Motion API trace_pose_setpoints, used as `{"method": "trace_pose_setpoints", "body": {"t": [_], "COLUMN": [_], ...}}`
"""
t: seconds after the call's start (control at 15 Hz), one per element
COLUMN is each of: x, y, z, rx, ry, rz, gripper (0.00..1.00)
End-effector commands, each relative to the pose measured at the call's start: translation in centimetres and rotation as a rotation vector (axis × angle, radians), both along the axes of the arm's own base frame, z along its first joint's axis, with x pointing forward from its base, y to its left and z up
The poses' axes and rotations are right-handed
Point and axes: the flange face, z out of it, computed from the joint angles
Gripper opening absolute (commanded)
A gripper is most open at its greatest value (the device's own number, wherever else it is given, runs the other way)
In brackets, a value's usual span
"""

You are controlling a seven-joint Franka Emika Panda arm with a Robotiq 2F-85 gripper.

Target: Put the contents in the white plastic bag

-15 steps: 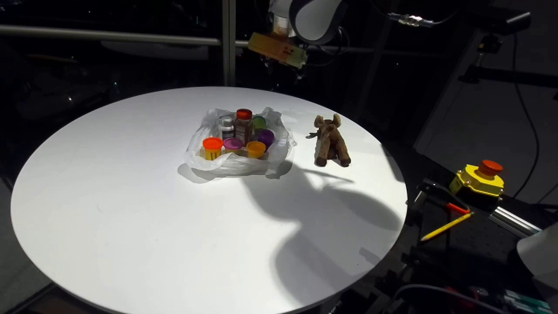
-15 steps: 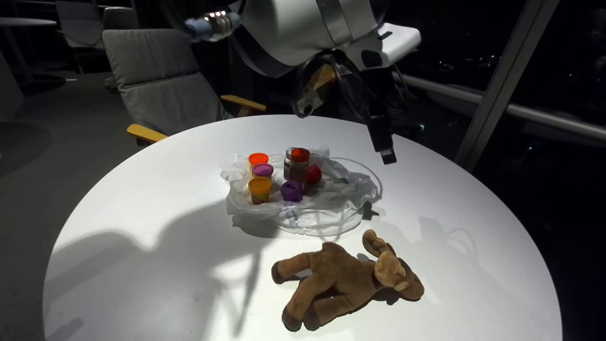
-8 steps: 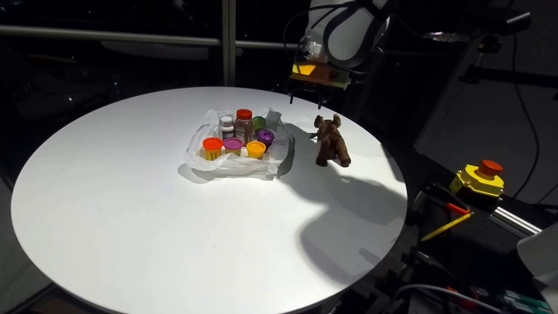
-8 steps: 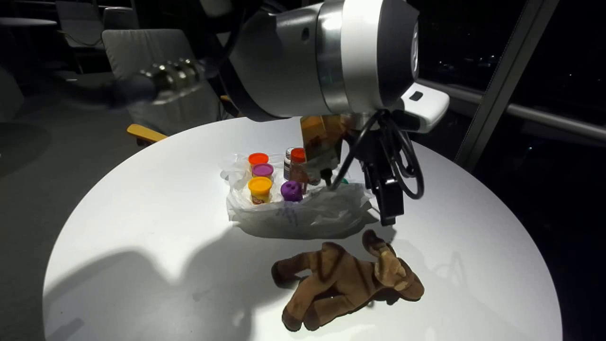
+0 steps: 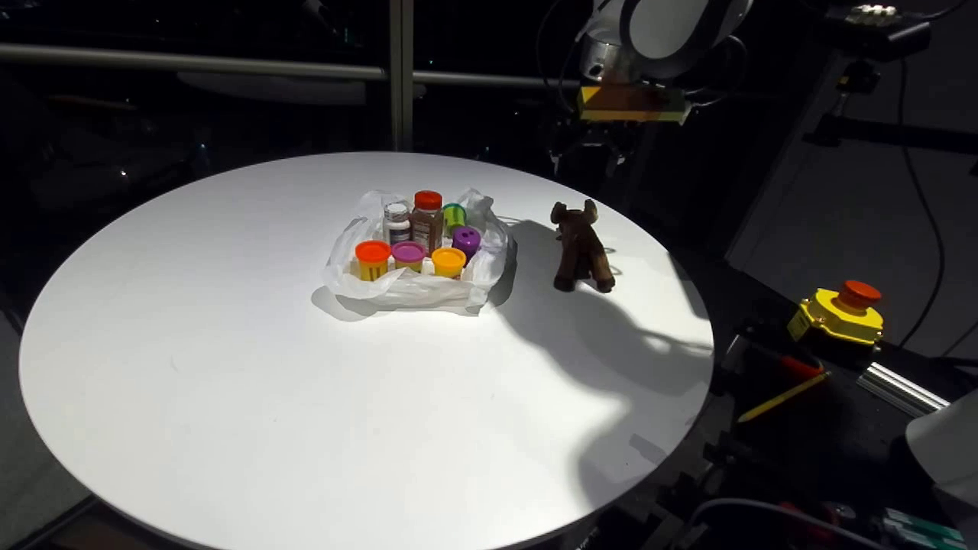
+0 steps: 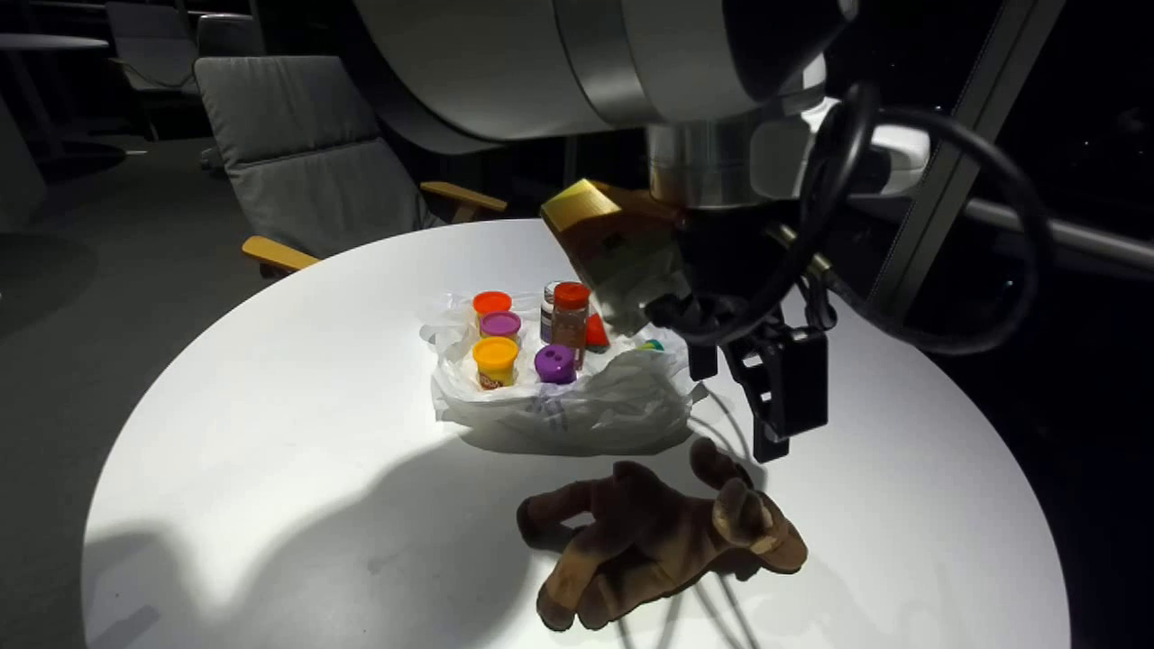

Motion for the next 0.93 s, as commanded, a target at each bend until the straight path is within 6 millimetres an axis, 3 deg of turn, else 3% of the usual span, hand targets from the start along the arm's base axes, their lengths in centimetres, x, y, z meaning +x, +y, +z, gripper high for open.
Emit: {"method": "trace_pose_setpoints", "body": {"t": [0.0, 0.4, 0.87], "x": [-2.1, -1.4, -1.4], "y": [1.8, 5.5, 7.0], "z": [1.7, -3.5, -6.6], "rx": [0.003, 0.061, 0.006], "ry": [0.044, 0.116, 0.139], "rz": [0.069, 0.058, 0.035], "gripper": [1.0, 1.0, 1.0]}}
